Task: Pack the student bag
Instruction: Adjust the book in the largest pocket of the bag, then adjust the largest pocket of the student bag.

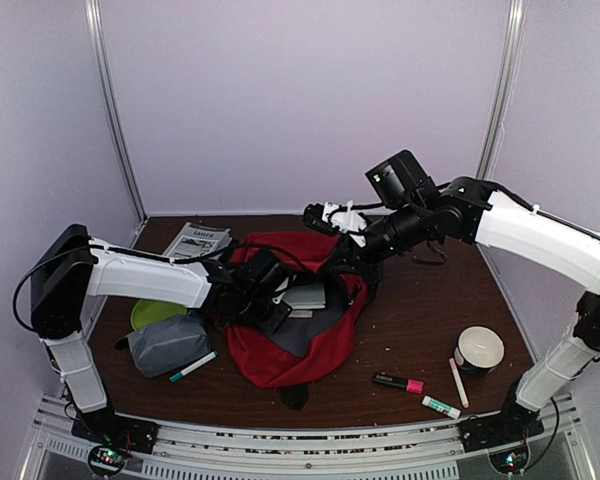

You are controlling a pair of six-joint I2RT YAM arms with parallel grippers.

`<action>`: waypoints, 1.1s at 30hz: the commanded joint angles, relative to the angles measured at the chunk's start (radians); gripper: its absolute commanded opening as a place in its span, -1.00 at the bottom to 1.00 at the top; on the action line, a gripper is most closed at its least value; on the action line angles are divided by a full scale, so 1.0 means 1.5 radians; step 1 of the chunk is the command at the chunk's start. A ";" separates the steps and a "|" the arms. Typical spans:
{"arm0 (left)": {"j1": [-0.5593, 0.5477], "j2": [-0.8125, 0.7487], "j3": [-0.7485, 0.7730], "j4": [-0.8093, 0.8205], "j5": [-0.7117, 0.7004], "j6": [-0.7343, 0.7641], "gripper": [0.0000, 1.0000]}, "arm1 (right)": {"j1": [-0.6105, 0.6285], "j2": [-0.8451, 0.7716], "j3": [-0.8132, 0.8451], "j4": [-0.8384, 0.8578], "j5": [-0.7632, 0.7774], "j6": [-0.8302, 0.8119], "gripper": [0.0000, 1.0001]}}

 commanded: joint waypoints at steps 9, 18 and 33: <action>-0.043 -0.257 -0.160 -0.026 0.137 0.001 -0.54 | -0.174 0.030 0.028 0.037 -0.018 0.044 -1.00; 0.002 -0.278 -0.180 -0.135 -0.004 -0.154 -0.68 | -0.285 -0.016 0.007 0.070 -0.048 0.081 -1.00; 0.122 0.057 0.130 -0.023 0.108 -0.085 -0.67 | -0.258 -0.215 -0.230 0.076 -0.119 0.022 -1.00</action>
